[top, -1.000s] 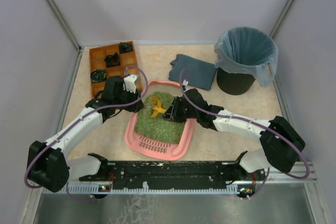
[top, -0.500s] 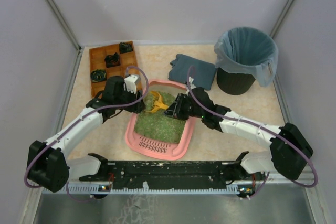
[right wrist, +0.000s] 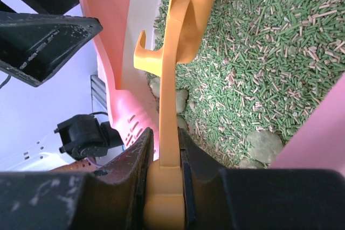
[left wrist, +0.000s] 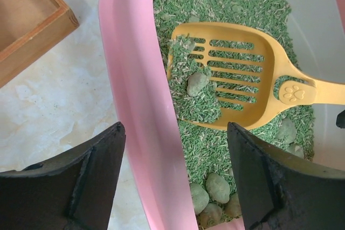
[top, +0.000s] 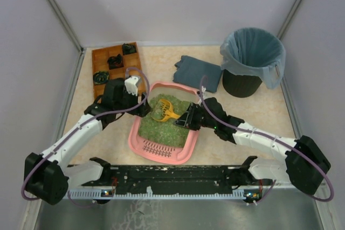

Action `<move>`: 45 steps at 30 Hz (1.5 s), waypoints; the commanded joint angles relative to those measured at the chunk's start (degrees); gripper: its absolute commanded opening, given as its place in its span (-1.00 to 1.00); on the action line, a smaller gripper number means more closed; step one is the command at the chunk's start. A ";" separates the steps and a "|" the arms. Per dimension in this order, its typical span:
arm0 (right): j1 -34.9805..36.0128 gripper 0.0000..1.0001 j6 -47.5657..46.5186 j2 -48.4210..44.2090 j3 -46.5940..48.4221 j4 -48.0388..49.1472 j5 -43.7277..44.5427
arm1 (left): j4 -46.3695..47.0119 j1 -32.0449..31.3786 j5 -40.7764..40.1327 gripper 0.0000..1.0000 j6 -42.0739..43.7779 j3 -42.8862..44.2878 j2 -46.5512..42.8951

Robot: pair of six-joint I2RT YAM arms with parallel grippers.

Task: Clean the litter box

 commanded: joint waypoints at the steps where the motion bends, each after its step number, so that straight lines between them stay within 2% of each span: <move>1: -0.54 -1.00 0.90 -4.71 -1.67 8.09 -1.10 | 2.04 -0.10 -1.63 0.65 -0.65 -0.87 -3.27; 7: -0.97 -1.00 0.93 -11.87 -6.29 12.56 -1.06 | 3.21 -0.14 -6.00 0.71 -1.46 -2.03 -7.37; 13: -1.78 -1.00 1.49 -22.53 -15.63 19.15 0.10 | 4.84 -0.12 -9.65 0.71 -2.93 -3.16 -11.61; 17: -2.65 -1.00 5.11 -28.70 -20.19 20.41 2.78 | 5.22 -0.06 -10.86 0.70 -3.73 -2.73 -12.46; 19: -2.65 -1.00 6.43 -28.76 -21.66 24.62 -0.11 | 5.53 -0.11 -11.41 0.70 -3.95 -2.29 -12.39; 22: -2.90 -1.00 4.30 -28.60 -20.90 22.88 -3.18 | 6.64 -0.10 -12.91 0.70 -3.68 -2.24 -12.18; 25: -3.84 -1.00 9.41 -32.84 -24.24 21.20 2.48 | 6.91 -0.07 -14.73 0.70 -3.53 -2.38 -11.79; 27: -3.89 -1.00 12.27 -31.40 -26.12 27.78 0.84 | 6.97 -0.11 -15.09 0.70 -3.24 -2.60 -11.81; 30: -3.95 -1.00 11.12 -26.03 -25.00 33.46 -7.29 | 6.88 -0.07 -14.47 0.73 -2.43 -2.83 -12.12; 34: -5.28 -1.00 17.45 -29.95 -29.93 33.49 0.86 | 6.67 -0.06 -15.12 0.77 -1.94 -3.03 -12.87; 38: -5.31 -1.00 13.10 -24.13 -25.61 36.64 -9.60 | 7.21 0.03 -16.06 0.81 -2.10 -3.72 -13.70; 41: -8.54 -1.00 15.54 -27.15 -28.19 32.68 -5.82 | 7.35 -0.03 -15.16 0.82 -1.93 -3.37 -13.07; 43: -9.30 -1.00 18.24 -29.70 -30.34 33.86 -2.65 | 6.88 0.00 -14.89 0.81 -2.12 -3.24 -12.84; 45: -8.44 -1.00 15.37 -27.16 -27.46 34.94 -7.36 | 6.94 0.02 -14.91 0.82 -2.36 -3.52 -12.94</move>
